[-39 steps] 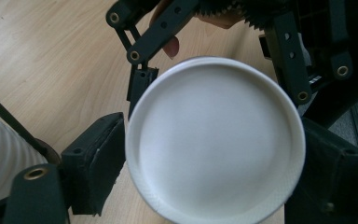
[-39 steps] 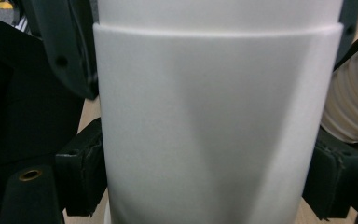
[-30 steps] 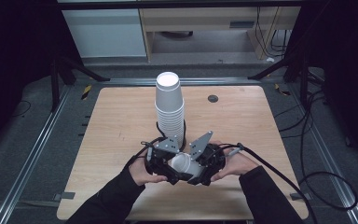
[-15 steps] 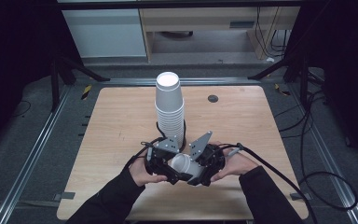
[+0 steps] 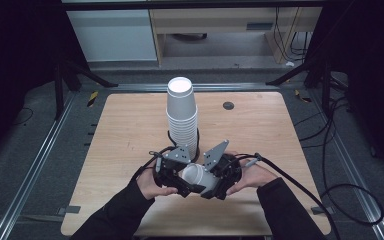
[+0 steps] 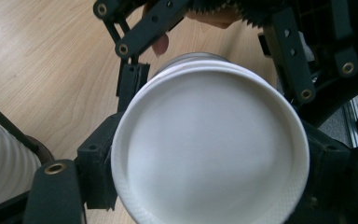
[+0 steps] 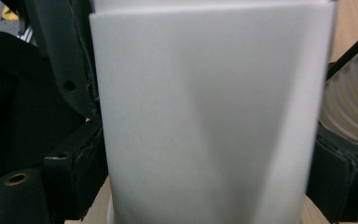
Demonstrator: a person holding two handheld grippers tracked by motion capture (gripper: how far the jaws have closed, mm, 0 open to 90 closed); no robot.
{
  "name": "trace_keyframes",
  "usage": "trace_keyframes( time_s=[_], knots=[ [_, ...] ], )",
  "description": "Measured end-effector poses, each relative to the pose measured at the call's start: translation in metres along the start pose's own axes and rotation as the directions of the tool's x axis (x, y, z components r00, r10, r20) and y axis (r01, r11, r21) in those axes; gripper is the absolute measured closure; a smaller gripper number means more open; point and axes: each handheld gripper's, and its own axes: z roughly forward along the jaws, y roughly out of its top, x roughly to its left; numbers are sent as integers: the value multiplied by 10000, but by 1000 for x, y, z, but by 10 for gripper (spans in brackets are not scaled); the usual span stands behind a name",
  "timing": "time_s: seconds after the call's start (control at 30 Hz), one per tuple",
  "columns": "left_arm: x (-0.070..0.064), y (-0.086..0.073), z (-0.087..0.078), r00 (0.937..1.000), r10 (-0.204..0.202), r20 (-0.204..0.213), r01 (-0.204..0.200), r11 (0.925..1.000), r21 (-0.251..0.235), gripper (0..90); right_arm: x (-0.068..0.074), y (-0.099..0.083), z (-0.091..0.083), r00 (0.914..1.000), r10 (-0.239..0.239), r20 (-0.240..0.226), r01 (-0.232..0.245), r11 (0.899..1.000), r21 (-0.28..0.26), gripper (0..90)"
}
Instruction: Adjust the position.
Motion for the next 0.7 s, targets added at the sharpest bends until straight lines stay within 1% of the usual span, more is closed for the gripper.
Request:
trace_keyframes(
  time_s=[0.17, 0.2, 0.23, 0.27, 0.3, 0.33, 0.43, 0.47, 0.5, 0.57, 0.6, 0.63, 0.67, 0.7],
  knots=[
    [3, -3, -4, 9998, -45, -178, 44, 10000, -31, 231, -1, 0, -11, 9996, 183, 237, -177, 9995, -271, 101],
    [5, -5, -7, 9996, -129, -252, 128, 9999, -52, 230, -2, -1, -17, 9990, 275, 366, -256, 9983, -517, 104],
    [5, -5, -7, 9996, -129, -252, 128, 9999, -52, 229, -2, -1, -17, 9990, 275, 366, -256, 9983, -517, 104],
    [6, -6, -9, 9994, -162, -309, 160, 9998, -83, 229, -3, -2, -22, 9983, 374, 436, -343, 9969, -713, 106],
    [7, -7, -11, 9991, -232, -351, 228, 9997, -121, 229, -3, -2, -22, 9983, 374, 436, -343, 9969, -713, 106],
    [7, -9, -14, 9986, -278, -453, 270, 9995, -187, 229, -3, -4, -27, 9976, 433, 542, -382, 9950, -918, 107],
    [10, -13, -21, 9975, -396, -586, 381, 9989, -272, 229, -3, -5, -31, 9965, 500, 663, -427, 9933, -1075, 104],
    [12, -16, -25, 9962, -505, -703, 478, 9981, -385, 228, -4, -7, -34, 9944, 625, 856, -513, 9906, -1271, 103],
    [12, -16, -25, 9962, -505, -703, 478, 9981, -385, 228, -4, -7, -34, 9944, 625, 856, -513, 9906, -1271, 103],
    [13, -19, -29, 9946, -644, -817, 602, 9968, -520, 228, -5, -9, -38, 9921, 762, 992, -606, 9865, -1521, 102],
    [14, -20, -31, 9941, -717, -818, 667, 9958, -623, 227, -5, -11, -42, 9881, 935, 1218, -701, 9805, -1835, 98],
    [15, -21, -33, 9937, -737, -845, 682, 9954, -670, 227, -5, -12, -44, 9862, 1029, 1296, -755, 9766, -2015, 98],
    [16, -22, -35, 9930, -753, -913, 686, 9949, -743, 227, -5, -12, -44, 9862, 1029, 1296, -755, 9766, -2015, 98],
    [16, -22, -37, 9923, -835, -913, 755, 9933, -877, 227, -5, -13, -46, 9842, 1144, 1349, -827, 9719, -2206, 96]
  ],
)
